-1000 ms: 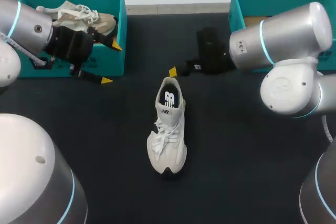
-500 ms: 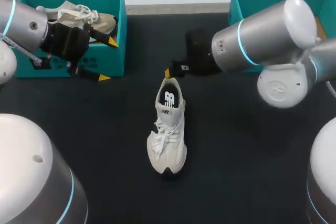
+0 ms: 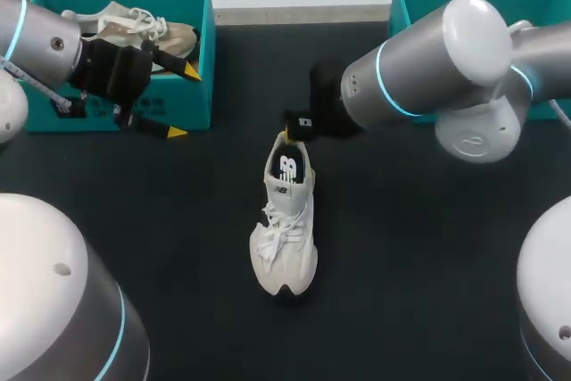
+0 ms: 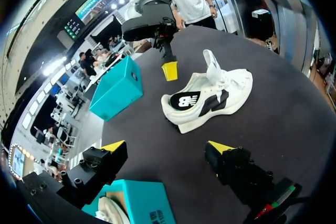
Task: Take the shoe out of the shoebox, open the shoe tongue, remove and reinsert the insole, then place the shoe into the shoebox
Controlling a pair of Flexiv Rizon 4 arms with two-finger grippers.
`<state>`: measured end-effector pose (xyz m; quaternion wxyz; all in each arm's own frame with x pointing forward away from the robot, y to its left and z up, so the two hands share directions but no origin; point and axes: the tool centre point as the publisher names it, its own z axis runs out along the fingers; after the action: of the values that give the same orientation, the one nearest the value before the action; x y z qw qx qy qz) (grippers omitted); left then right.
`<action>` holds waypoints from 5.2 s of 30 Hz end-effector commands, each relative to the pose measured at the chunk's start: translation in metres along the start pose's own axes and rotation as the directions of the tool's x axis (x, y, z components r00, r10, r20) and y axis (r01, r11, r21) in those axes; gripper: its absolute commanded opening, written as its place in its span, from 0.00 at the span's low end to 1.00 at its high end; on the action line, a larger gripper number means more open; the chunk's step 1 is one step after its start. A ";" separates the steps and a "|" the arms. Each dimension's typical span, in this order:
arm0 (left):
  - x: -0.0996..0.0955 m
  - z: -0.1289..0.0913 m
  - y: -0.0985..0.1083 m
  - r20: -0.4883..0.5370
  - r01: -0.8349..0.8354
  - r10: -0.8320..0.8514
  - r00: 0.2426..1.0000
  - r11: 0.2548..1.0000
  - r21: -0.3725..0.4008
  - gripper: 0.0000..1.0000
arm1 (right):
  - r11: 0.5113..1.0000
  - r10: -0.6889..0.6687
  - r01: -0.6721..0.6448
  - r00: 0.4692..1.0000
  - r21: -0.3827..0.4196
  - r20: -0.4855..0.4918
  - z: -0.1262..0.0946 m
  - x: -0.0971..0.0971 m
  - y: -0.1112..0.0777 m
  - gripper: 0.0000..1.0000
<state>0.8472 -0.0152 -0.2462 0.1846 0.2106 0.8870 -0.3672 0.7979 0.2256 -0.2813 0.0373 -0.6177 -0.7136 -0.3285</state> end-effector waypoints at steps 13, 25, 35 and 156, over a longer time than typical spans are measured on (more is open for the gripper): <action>0.001 -0.001 0.000 0.000 -0.001 0.001 1.000 1.000 -0.002 1.00 | 0.992 -0.013 -0.035 0.928 0.122 0.372 0.017 -0.013 -0.016 0.00; 0.001 -0.001 0.000 0.000 -0.001 0.001 1.000 1.000 -0.002 1.00 | 0.982 0.004 -0.079 0.920 0.173 0.392 0.030 -0.015 -0.042 0.00; 0.001 -0.001 0.000 0.000 -0.001 0.001 1.000 1.000 -0.002 1.00 | 0.981 0.038 -0.118 0.896 0.155 0.443 0.048 -0.035 -0.049 0.00; 0.001 -0.001 0.000 0.000 -0.001 0.001 1.000 1.000 -0.002 1.00 | 0.812 0.188 -0.460 0.789 0.360 0.585 0.031 -0.002 -0.066 1.00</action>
<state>0.8471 -0.0151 -0.2465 0.1848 0.2108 0.8866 -0.3680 0.7508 0.2383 -0.3334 0.0525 -0.7699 -0.6337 0.0546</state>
